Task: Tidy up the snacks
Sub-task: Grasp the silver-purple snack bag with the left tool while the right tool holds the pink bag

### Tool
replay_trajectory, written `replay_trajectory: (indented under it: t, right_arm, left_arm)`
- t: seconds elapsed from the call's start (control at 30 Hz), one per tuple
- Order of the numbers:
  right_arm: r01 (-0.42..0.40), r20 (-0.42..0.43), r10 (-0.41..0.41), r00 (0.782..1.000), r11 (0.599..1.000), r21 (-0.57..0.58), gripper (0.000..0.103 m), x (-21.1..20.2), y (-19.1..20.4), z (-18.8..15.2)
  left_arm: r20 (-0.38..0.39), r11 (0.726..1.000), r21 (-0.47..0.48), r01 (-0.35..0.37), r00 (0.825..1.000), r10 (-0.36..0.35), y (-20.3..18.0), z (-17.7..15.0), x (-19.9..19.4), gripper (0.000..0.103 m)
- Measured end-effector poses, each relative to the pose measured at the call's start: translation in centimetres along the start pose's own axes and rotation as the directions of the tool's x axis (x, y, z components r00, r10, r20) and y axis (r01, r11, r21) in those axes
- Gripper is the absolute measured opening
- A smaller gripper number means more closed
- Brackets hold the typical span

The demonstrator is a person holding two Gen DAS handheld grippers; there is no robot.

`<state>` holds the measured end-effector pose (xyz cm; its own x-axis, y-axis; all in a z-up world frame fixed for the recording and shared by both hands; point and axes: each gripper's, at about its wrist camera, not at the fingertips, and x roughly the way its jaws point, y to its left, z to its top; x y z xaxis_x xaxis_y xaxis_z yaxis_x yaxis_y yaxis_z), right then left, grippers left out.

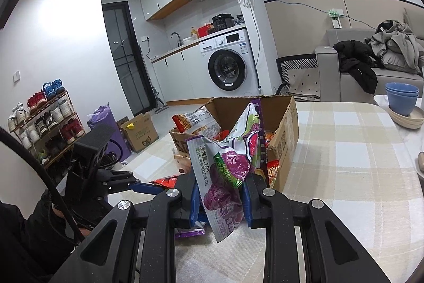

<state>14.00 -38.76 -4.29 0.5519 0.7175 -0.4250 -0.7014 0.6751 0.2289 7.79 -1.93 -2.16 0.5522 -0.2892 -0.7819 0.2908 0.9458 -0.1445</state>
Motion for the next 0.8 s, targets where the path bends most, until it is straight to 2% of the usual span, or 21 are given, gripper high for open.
replay_trajectory:
  t: [0.47,0.7,0.8]
  right_arm:
    - [-0.007,-0.005,0.007,1.0,1.0,-0.005,0.025,0.1,0.2,0.0]
    - [-0.009,-0.004,0.009,1.0,1.0,-0.008,0.025,0.1,0.2,0.0]
    - [-0.009,-0.002,0.009,1.0,1.0,-0.006,0.025,0.1,0.2,0.0]
  left_arm:
    - [0.027,0.998,0.022,-0.05,0.998,0.05,-0.9,-0.5,1.3,0.078]
    - [0.026,0.996,0.079,-0.051,0.998,0.049,-2.2,-0.7,1.7,0.052]
    - [0.025,0.997,0.067,-0.026,0.999,0.025,-2.2,-0.5,1.5,0.047]
